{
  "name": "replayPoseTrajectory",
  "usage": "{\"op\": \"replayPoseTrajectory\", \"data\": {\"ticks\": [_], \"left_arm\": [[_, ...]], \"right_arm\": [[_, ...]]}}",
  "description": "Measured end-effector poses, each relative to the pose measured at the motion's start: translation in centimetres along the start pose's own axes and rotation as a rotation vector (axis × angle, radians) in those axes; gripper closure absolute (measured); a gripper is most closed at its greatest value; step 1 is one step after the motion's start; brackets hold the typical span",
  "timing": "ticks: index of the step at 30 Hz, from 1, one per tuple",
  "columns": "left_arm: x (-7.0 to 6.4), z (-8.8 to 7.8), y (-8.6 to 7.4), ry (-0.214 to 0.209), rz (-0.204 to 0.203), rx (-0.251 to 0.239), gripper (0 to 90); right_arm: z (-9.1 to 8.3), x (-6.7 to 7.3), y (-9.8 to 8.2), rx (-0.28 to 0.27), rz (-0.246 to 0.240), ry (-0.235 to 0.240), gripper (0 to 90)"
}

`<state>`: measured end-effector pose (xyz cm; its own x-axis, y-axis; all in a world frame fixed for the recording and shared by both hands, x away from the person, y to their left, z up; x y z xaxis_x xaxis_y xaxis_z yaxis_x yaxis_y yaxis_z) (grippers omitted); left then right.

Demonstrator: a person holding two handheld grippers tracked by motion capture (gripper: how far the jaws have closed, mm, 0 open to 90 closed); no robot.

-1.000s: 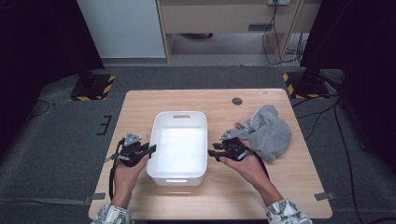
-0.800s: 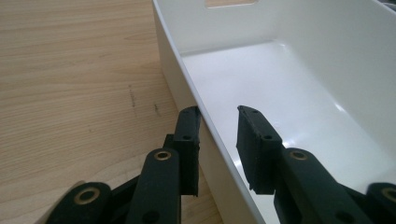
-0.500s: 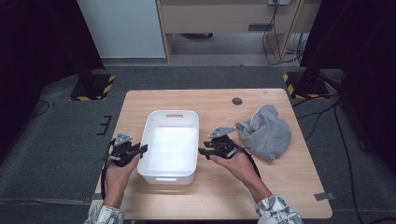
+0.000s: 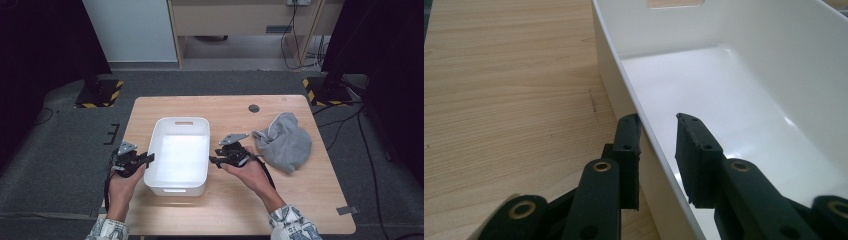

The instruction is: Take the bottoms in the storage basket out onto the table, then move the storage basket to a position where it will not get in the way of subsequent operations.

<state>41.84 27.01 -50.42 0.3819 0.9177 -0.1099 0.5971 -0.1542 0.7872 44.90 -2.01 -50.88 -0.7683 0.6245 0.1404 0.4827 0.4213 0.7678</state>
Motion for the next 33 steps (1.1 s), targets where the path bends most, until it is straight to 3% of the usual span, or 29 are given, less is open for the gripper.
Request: {"op": "replayPoseTrajectory", "data": {"ticks": [4, 21, 33], "left_arm": [[0.4, -0.1, 0.0, 0.000, -0.008, -0.004, 71.6], [1.3, -0.3, 0.0, 0.005, -0.005, 0.007, 72.1], [3.2, -0.6, 0.2, 0.012, -0.021, 0.011, 72.3]], "right_arm": [[0.3, 0.2, 0.3, 0.007, -0.020, -0.010, 59.1], [1.1, 0.6, 0.9, 0.012, -0.017, -0.007, 60.0], [2.5, 1.2, 2.1, 0.023, -0.031, -0.017, 60.6]]}}
Point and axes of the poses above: each handheld gripper's, and its own axes: z roughly forward along the jaws, y roughly out of its top, x roughly to its left, the point moved 6 cm from there along z, roughly forward along the jaws, and after that the axes turned 2 degrees about z, right-handed, at the moved point
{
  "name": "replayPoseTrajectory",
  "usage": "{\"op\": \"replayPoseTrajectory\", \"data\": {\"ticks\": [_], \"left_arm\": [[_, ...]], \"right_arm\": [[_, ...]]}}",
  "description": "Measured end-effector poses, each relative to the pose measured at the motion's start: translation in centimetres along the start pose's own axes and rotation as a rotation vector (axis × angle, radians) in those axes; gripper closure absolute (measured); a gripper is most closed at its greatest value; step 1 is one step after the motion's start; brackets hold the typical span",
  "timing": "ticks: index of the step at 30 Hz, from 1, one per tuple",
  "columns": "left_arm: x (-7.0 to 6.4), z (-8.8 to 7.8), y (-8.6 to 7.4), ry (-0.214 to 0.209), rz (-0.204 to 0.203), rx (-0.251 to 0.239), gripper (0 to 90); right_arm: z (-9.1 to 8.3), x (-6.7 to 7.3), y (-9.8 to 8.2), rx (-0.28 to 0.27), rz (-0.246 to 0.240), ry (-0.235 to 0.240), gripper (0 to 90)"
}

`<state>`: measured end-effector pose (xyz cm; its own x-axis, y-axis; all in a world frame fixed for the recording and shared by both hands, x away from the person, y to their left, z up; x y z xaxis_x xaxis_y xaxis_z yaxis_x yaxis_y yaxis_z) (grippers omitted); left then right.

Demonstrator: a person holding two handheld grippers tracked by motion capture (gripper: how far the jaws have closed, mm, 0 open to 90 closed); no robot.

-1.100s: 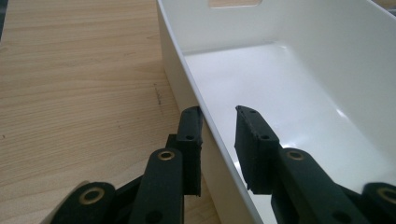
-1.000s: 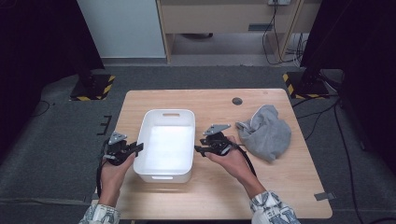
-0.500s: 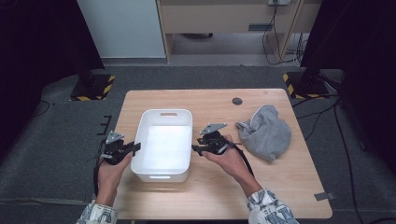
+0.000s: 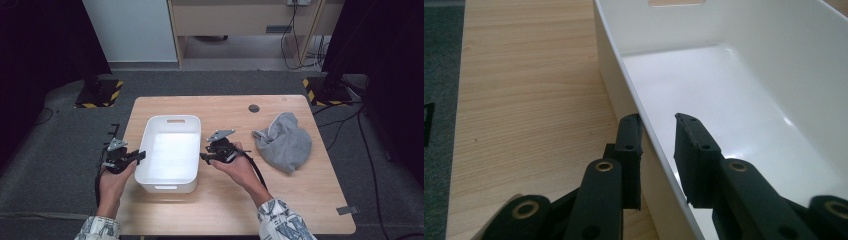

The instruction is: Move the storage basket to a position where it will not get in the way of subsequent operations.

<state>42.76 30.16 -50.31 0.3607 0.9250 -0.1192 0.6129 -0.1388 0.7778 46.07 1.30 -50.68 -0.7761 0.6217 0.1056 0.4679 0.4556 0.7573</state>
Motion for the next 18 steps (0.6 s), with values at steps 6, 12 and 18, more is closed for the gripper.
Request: {"op": "replayPoseTrajectory", "data": {"ticks": [6, 12, 18], "left_arm": [[1.3, -0.3, -0.1, 0.004, -0.019, -0.006, 72.5], [2.6, -0.6, -0.2, 0.016, -0.036, -0.007, 72.6], [4.3, -0.9, -0.1, 0.022, -0.064, -0.002, 73.8]], "right_arm": [[1.0, 0.6, 0.8, 0.002, 0.001, 0.002, 61.5], [2.0, 1.1, 1.6, 0.011, -0.012, 0.005, 61.8], [3.3, 1.9, 2.5, 0.007, -0.015, 0.013, 61.8]]}}
Point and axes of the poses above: each handheld gripper's, and its own axes: z roughly forward along the jaws, y roughly out of its top, x roughly to its left, the point moved 6 cm from there along z, roughly forward along the jaws, and after that the axes turned 2 degrees about z, right-handed, at the moved point
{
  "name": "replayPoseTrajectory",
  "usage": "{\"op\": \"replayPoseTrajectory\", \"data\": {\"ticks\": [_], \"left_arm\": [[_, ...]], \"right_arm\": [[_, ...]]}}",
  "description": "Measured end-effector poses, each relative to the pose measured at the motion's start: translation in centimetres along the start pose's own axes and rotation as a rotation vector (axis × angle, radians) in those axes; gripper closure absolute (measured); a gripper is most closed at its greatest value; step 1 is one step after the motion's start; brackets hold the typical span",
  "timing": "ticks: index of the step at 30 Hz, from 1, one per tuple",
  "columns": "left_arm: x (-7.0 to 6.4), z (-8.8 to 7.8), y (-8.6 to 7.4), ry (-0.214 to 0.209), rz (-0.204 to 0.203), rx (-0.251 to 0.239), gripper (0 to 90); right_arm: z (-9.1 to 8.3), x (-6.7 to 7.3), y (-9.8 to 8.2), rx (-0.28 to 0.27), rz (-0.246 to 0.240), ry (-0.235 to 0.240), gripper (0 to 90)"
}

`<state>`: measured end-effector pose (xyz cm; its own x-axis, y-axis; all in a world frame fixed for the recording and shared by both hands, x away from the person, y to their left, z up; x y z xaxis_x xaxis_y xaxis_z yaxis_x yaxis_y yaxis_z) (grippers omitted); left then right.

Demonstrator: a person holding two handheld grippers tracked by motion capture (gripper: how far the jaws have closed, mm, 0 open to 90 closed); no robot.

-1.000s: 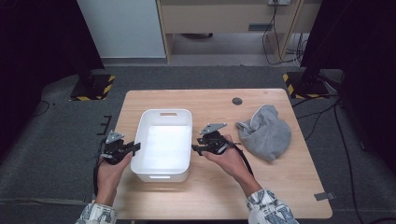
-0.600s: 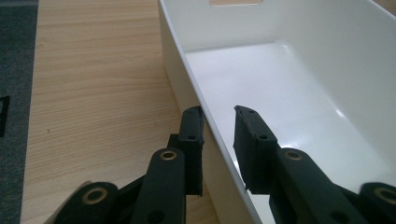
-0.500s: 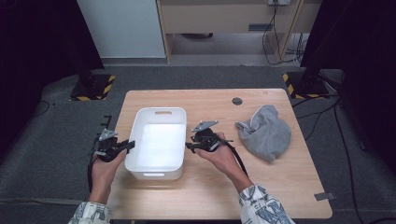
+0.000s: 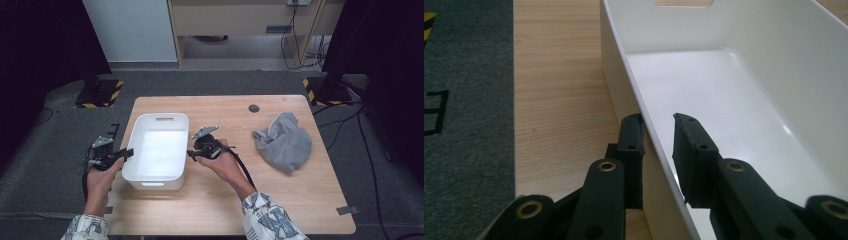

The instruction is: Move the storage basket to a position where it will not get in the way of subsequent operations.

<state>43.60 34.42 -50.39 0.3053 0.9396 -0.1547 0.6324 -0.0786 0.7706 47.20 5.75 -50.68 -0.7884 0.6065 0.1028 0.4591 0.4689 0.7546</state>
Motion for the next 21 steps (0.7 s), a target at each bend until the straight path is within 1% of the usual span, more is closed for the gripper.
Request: {"op": "replayPoseTrajectory", "data": {"ticks": [1, 2, 4, 5, 6, 7, 8, 9, 10, 12, 14, 16, 17, 18, 19, 21], "left_arm": [[0.0, 0.0, 0.0, 0.000, 0.000, 0.000, 73.5], [0.4, 0.0, 0.1, 0.013, 0.008, 0.008, 73.1], [0.7, 0.0, 0.3, 0.020, 0.011, -0.002, 72.6], [0.9, 0.0, 0.4, 0.013, 0.006, -0.009, 72.2], [0.9, 0.0, 0.4, 0.013, 0.006, -0.009, 71.9], [1.1, -0.1, 0.4, 0.004, 0.001, -0.017, 71.9], [1.1, -0.1, 0.4, 0.002, -0.002, -0.021, 71.6], [1.0, -0.2, 0.4, 0.002, 0.000, -0.021, 71.4], [0.9, -0.2, 0.3, 0.014, 0.013, -0.017, 70.6], [0.8, -0.4, 0.3, 0.029, 0.032, -0.017, 70.1], [0.7, -0.5, 0.2, 0.024, 0.023, -0.028, 68.3], [0.6, -0.7, 0.0, 0.022, 0.023, -0.027, 68.8], [0.6, -0.7, -0.1, 0.020, 0.024, -0.019, 69.3], [0.5, -0.8, -0.3, 0.018, 0.023, -0.018, 69.9], [0.5, -0.8, -0.3, 0.018, 0.023, -0.018, 69.9], [0.3, -1.1, -0.6, 0.032, 0.044, -0.004, 70.0]], "right_arm": [[0.2, 0.0, 0.2, -0.004, 0.005, 0.000, 61.5], [0.5, 0.0, 0.3, -0.006, 0.012, 0.000, 61.5], [0.9, -0.1, 0.6, -0.011, 0.030, 0.005, 61.4], [1.0, 0.0, 0.6, -0.010, 0.039, 0.004, 60.9], [1.0, 0.0, 0.6, -0.010, 0.039, 0.004, 60.9], [1.1, 0.0, 0.7, -0.011, 0.041, 0.006, 60.0], [1.1, -0.1, 0.6, -0.013, 0.039, 0.010, 56.7], [1.0, -0.1, 0.6, -0.008, 0.045, 0.015, 56.0], [0.9, 0.0, 0.5, -0.009, 0.030, 0.021, 55.6], [0.6, 0.2, 0.5, -0.006, 0.024, 0.021, 55.3], [0.4, 0.4, 0.4, -0.007, 0.011, 0.022, 54.7], [0.2, 0.7, 0.2, -0.016, 0.012, 0.035, 55.5], [0.1, 0.7, 0.1, -0.018, 0.013, 0.037, 55.4], [0.1, 0.9, 0.0, -0.019, 0.024, 0.048, 55.3], [0.1, 1.0, -0.1, -0.015, 0.019, 0.052, 54.8], [0.2, 1.3, -0.4, 0.003, 0.015, 0.060, 52.9]]}}
Point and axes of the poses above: each handheld gripper's, and its own axes: z roughly forward along the jaws, y roughly out of its top, x roughly to its left, the point moved 6 cm from there along z, roughly forward along the jaws, and after that the axes turned 2 degrees about z, right-handed, at the moved point
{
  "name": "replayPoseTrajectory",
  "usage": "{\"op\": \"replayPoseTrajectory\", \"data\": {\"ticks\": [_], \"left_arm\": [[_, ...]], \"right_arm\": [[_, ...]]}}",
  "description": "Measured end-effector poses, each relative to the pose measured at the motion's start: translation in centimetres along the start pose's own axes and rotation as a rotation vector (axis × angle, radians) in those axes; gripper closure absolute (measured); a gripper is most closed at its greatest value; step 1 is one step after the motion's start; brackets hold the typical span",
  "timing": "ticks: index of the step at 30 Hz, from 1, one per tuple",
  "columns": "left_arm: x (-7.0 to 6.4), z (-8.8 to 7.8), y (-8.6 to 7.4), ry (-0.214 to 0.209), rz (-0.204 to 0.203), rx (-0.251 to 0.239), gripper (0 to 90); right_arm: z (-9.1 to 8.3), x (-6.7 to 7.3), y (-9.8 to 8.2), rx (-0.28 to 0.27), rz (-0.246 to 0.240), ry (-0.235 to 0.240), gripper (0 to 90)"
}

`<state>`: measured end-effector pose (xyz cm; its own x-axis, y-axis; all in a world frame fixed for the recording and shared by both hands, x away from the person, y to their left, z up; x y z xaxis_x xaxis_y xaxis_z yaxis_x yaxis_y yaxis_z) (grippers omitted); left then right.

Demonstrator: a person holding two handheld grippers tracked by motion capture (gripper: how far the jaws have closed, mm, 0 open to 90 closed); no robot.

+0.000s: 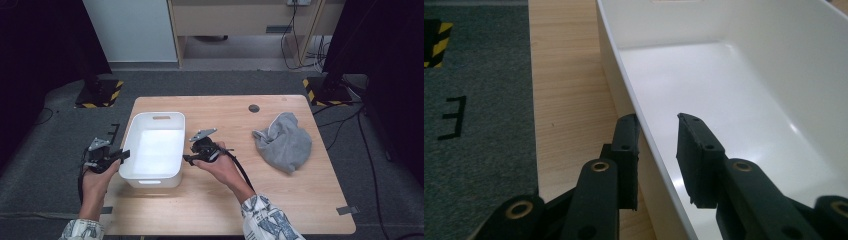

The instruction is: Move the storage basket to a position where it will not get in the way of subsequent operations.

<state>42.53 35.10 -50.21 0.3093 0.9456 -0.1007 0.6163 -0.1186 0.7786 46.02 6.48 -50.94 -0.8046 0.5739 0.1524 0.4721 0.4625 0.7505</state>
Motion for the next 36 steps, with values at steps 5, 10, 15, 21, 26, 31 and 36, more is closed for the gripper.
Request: {"op": "replayPoseTrajectory", "data": {"ticks": [5, 10, 15, 21, 26, 31, 36], "left_arm": [[-0.3, -0.3, -0.7, 0.003, 0.004, 0.021, 70.5], [-0.1, -0.7, -0.9, 0.013, 0.004, 0.022, 71.5], [0.1, -0.8, -1.0, 0.010, -0.006, 0.021, 73.3], [0.5, -0.8, -1.1, 0.023, -0.008, 0.024, 74.5], [0.9, -1.1, -1.4, 0.017, -0.021, 0.015, 74.4], [0.9, -1.1, -1.4, 0.019, -0.018, 0.021, 74.1], [0.9, -1.1, -1.4, 0.017, -0.021, 0.020, 73.9]], "right_arm": [[0.1, 0.3, -0.3, 0.006, -0.015, -0.008, 50.5], [0.3, 0.6, -0.1, 0.007, -0.015, -0.014, 49.1], [0.6, 0.6, 0.1, 0.005, -0.011, -0.017, 49.1], [1.0, 0.5, 0.5, 0.003, -0.010, -0.029, 50.1], [1.5, 0.5, 0.8, 0.001, -0.012, -0.030, 50.6], [1.5, 0.8, 0.6, 0.006, -0.016, -0.018, 50.9], [1.2, 1.6, -0.2, 0.019, -0.018, 0.009, 46.8]]}}
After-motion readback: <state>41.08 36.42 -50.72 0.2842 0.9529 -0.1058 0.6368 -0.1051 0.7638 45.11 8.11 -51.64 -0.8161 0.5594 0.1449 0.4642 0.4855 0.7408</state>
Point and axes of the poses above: each handheld gripper's, and its own axes: z roughly forward along the jaws, y roughly out of its top, x roughly to its left, the point moved 6 cm from there along z, roughly forward along the jaws, and after that the axes turned 2 degrees about z, right-handed, at the moved point
